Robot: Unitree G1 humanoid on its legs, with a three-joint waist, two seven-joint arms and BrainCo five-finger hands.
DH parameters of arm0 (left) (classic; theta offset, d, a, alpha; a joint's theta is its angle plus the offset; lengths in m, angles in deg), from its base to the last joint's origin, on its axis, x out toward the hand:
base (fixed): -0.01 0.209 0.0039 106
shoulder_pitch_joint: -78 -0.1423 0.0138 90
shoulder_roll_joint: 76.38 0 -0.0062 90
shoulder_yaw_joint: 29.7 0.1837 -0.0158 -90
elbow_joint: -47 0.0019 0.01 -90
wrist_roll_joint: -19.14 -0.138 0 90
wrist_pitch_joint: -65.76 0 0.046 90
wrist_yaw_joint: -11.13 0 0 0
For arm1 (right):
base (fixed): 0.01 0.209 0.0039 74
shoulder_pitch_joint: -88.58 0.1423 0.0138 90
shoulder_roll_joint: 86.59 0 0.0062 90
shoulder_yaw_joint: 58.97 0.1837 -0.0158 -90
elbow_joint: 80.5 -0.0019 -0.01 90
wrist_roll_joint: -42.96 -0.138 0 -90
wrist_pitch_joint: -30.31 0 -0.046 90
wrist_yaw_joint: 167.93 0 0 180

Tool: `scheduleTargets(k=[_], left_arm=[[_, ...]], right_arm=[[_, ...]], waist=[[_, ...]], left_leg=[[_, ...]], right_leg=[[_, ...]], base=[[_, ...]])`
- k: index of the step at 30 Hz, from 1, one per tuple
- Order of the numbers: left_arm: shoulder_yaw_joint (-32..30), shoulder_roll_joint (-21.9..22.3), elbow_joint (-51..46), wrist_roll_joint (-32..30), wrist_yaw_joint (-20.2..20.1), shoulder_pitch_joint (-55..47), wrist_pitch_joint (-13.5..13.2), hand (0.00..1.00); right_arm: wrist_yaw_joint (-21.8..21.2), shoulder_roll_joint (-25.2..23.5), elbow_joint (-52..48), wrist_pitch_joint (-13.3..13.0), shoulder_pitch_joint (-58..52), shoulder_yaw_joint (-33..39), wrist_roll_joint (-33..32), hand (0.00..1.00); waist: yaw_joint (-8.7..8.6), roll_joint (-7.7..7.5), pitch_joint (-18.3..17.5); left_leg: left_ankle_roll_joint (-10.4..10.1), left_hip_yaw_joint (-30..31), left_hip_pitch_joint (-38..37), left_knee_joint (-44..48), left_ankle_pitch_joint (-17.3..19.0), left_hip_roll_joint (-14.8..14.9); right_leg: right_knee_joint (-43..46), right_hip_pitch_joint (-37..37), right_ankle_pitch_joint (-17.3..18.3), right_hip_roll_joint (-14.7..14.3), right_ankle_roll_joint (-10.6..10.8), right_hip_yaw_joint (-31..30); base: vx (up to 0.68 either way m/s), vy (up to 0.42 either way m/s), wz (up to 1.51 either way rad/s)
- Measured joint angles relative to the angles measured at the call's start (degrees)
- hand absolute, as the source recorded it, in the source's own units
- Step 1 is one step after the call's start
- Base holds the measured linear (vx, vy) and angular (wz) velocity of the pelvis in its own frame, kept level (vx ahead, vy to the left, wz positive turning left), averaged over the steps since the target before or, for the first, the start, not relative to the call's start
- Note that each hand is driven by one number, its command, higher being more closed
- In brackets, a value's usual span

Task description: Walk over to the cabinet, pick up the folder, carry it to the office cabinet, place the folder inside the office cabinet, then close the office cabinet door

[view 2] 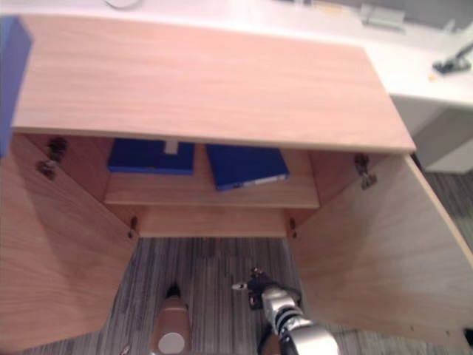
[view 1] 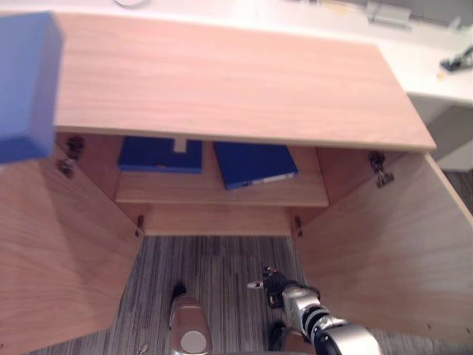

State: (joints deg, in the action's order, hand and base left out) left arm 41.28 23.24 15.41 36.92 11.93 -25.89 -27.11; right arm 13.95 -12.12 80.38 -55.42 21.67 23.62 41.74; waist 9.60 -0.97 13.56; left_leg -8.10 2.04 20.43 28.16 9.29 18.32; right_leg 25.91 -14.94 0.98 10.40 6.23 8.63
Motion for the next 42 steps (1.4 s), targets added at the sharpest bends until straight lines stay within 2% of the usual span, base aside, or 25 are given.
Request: scheduleTargets(k=[1, 2, 3, 4, 6, 8, 10, 13, 15, 17, 19, 20, 24, 27, 29, 33, 37, 42], left_arm=[[0.1, -0.5, 0.1, 0.0, 0.1, 0.7, -0.2, 0.00], [0.1, -0.9, 0.1, 0.3, 0.3, 2.0, -0.6, 0.00], [0.1, -0.1, 0.2, 0.8, 0.6, 3.3, -0.7, 0.00], [0.2, 1.1, 0.2, 1.0, 0.9, 3.9, -0.8, 0.00], [0.3, 2.4, 0.2, 0.3, 1.0, 3.8, -0.9, 0.00], [0.8, 2.4, 0.3, -0.1, 1.3, 3.9, -0.9, 0.00], [1.4, 2.1, 0.1, -0.2, 1.6, 3.9, -1.0, 0.00], [3.2, 1.2, -0.4, -0.3, 1.7, 4.3, -1.4, 0.00], [3.7, 1.0, -0.6, -0.3, 1.8, 4.9, -2.3, 0.00], [4.5, 0.8, -0.6, -0.3, 2.3, 5.5, -3.2, 0.00], [5.6, 1.0, -0.4, -0.3, 2.7, 5.5, -3.3, 0.00], [6.6, 1.1, -0.3, -0.3, 2.9, 5.5, -3.4, 0.00], [9.2, 1.3, 0.3, -0.3, 3.3, 5.8, -4.6, 0.00], [11.9, 1.3, 0.5, -0.3, 3.4, 6.0, -5.4, 0.00], [14.1, 1.5, 0.6, -0.2, 3.4, 6.3, -5.6, 0.00], [16.8, 1.4, 0.6, 0.2, 3.5, 6.5, -6.5, 0.00], [18.9, 1.4, 1.2, 0.8, 3.8, 7.7, -6.9, 0.00], [19.9, 1.1, 1.9, 3.3, 4.0, 10.0, -7.9, 0.00]], right_arm=[[0.1, 0.1, 0.3, 0.1, 0.0, -0.1, 0.0, 0.00], [0.3, 0.2, 0.8, 0.1, 0.0, -0.8, -0.1, 0.00], [0.5, 0.8, 0.7, 0.1, 0.4, -1.4, -0.1, 0.00], [0.9, 1.1, 0.8, 0.1, 0.1, -1.4, -0.1, 0.00], [1.4, 1.5, 0.7, 0.1, -0.2, -1.4, -0.1, 0.00], [1.8, 2.3, 0.2, 0.1, -0.2, -1.4, -0.1, 0.00], [2.7, 3.5, -2.2, 0.1, -0.2, -1.1, 0.0, 0.00], [3.9, 4.1, -10.2, -0.1, 0.3, -0.6, 0.2, 0.00], [4.9, 3.8, -17.1, -1.2, 2.7, -0.6, 0.5, 0.00], [6.6, 4.0, -26.0, -2.6, 6.5, -0.6, 3.0, 0.00], [8.8, 4.2, -30.5, -4.2, 9.0, -0.6, 5.8, 0.00], [10.0, 4.4, -32.2, -4.6, 10.4, -0.6, 7.3, 0.00], [12.9, 5.0, -35.7, -5.0, 13.2, -1.2, 11.8, 0.00], [14.4, 6.1, -37.8, -5.4, 15.6, -1.6, 14.2, 0.00], [15.4, 7.6, -37.9, -5.5, 18.3, -1.6, 15.4, 0.00], [16.5, 11.3, -37.3, -5.6, 26.3, -2.0, 15.9, 0.00], [16.3, 18.2, -32.4, -5.7, 36.3, -8.9, 16.0, 0.00], [15.7, 21.6, -31.3, -5.7, 41.6, -15.5, 18.3, 0.00]], waist=[[-0.33, -0.74, 0.6], [-0.31, -1.90, 1.3], [-0.58, -0.57, 2.6], [-1.22, -0.38, 3.1], [-2.20, -0.18, 3.2], [-2.83, 0.14, 3.4], [-3.22, 0.01, 3.6], [-3.61, -0.35, 5.1], [-3.74, -0.03, 7.3], [-3.97, 0.60, 10.2], [-3.84, 1.35, 11.0], [-3.77, 2.10, 11.6], [-3.49, 3.47, 12.5], [-2.87, 4.40, 13.1], [-2.30, 5.55, 13.6], [-0.48, 6.72, 14.1], [2.24, 7.91, 14.4], [4.84, 8.92, 14.7]], left_leg=[[-0.9, 0.4, 0.3, -0.1, -0.3, -0.2], [-2.3, 1.0, 0.4, -0.3, -0.8, -0.1], [-3.2, 2.1, -0.2, -1.1, -2.0, 1.1], [-4.1, 2.1, -1.9, -5.0, -4.4, 1.7], [-4.4, 2.0, -4.8, -12.3, -8.1, 2.3], [-4.6, 2.2, -5.3, -15.1, -9.9, 2.5], [-6.1, 2.0, -5.4, -17.3, -11.3, 1.9], [-6.2, 1.4, -5.4, -17.4, -11.4, 0.5], [-5.9, 0.8, -5.3, -16.6, -11.3, -0.3], [-5.4, 0.9, -4.2, -13.7, -10.0, -0.8], [-5.2, 0.9, -1.8, -10.3, -8.5, -1.1], [-5.0, 1.2, -0.5, -8.1, -7.5, -1.3], [-4.5, 2.3, 2.8, -3.1, -5.3, -2.2], [-4.3, 3.8, 5.9, -0.6, -4.6, -3.5], [-4.3, 4.7, 7.6, 0.2, -4.6, -4.2], [-4.1, 6.4, 11.7, 0.1, -5.7, -5.8], [-3.8, 7.9, 16.0, -0.3, -7.0, -6.9], [-3.7, 8.7, 19.0, -2.3, -8.2, -7.3]], right_leg=[[-0.3, 0.2, 2.8, 0.2, 1.4, 0.4], [-1.3, 1.5, 8.6, 0.1, 2.1, 1.7], [0.2, 1.4, 9.2, -1.2, 1.6, 2.8], [1.8, 0.9, 10.6, -1.6, 0.4, 3.6], [2.3, -0.1, 11.2, -2.5, -0.5, 4.1], [2.3, -0.8, 11.3, -2.7, -0.7, 4.9], [2.3, -1.6, 11.3, -2.2, -0.6, 4.9], [2.6, -2.0, 11.2, -0.7, -0.3, 4.4], [2.6, -2.1, 10.8, 0.0, 0.3, 3.6], [3.4, -2.7, 10.6, 0.6, 0.4, 2.9], [4.6, -4.5, 10.6, 0.8, 0.4, 2.1], [5.0, -4.8, 10.6, 1.0, 0.5, 2.1], [6.8, -6.2, 10.8, 2.0, 0.9, 2.1], [8.4, -8.1, 11.1, 3.1, 1.3, 2.3], [8.7, -8.8, 11.0, 3.7, 1.4, 2.9], [9.1, -12.0, 10.7, 4.9, 1.9, 4.0], [9.0, -15.2, 10.4, 5.8, 1.9, 5.5], [8.4, -17.6, 10.2, 5.9, 2.0, 6.8]], base=[[0.00, -0.317, 0.14], [-0.01, -0.356, 0.16], [-0.05, -0.401, 0.14], [-0.05, -0.264, 0.14], [-0.02, -0.326, 0.07], [0.01, -0.190, 0.05], [0.01, -0.042, 0.07], [0.00, 0.052, 0.04], [-0.03, 0.054, -0.07], [-0.06, 0.039, -0.08], [-0.06, 0.030, -0.10], [-0.06, 0.027, -0.06], [-0.06, 0.031, 0.06], [-0.06, 0.027, 0.16], [-0.08, 0.017, 0.24], [-0.05, 0.002, 0.22], [0.03, -0.010, 0.20], [0.08, -0.013, 0.15]])
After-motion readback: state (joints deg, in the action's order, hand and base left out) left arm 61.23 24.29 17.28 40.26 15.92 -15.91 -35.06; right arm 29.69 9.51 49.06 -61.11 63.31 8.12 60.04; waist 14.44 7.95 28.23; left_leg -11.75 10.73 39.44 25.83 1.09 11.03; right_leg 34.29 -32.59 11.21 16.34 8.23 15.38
